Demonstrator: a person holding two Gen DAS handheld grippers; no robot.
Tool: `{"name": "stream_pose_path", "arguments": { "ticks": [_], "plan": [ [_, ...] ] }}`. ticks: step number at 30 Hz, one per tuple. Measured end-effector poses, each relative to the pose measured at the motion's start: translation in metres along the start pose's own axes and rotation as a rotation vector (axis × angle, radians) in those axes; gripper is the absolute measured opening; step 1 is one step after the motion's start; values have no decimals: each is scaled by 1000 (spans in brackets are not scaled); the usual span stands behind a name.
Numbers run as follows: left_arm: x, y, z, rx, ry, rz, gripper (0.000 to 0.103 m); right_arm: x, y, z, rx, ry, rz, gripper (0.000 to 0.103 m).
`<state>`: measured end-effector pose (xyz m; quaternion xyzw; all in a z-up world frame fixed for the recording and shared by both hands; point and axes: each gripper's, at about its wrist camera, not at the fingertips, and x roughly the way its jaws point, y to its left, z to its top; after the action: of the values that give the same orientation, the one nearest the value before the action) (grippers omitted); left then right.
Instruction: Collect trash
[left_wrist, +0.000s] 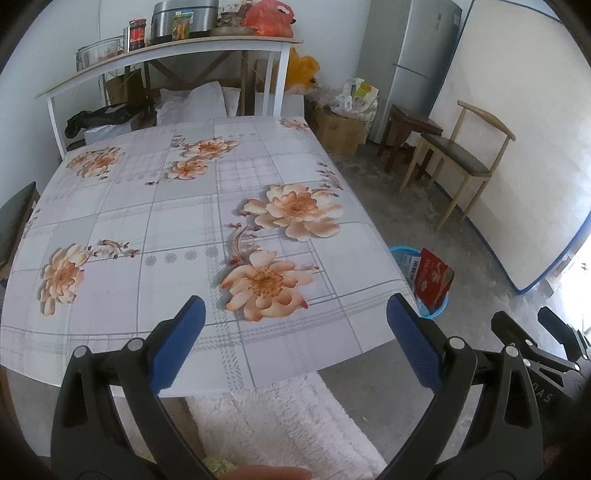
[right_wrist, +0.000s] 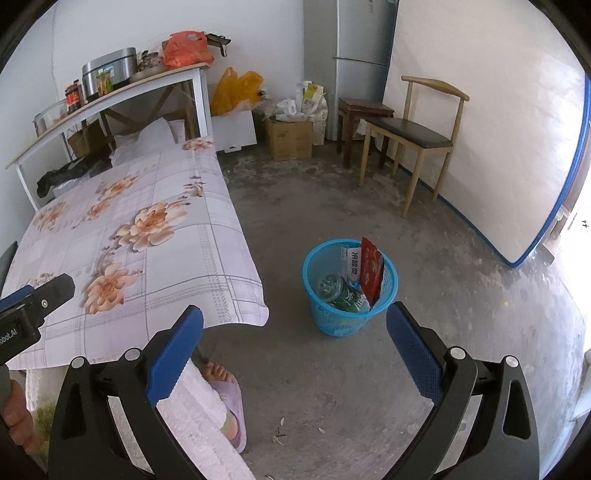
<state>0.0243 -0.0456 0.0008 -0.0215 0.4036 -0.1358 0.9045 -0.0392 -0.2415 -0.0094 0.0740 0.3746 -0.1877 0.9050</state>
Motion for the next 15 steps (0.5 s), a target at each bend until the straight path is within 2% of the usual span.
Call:
{"name": "stream_pose_path", "arguments": {
  "ticks": [15],
  "plan": [
    [-3, 2, 4, 30, -20, 60, 95, -1, -17, 1, 8, -4, -80, 97]
  ]
}}
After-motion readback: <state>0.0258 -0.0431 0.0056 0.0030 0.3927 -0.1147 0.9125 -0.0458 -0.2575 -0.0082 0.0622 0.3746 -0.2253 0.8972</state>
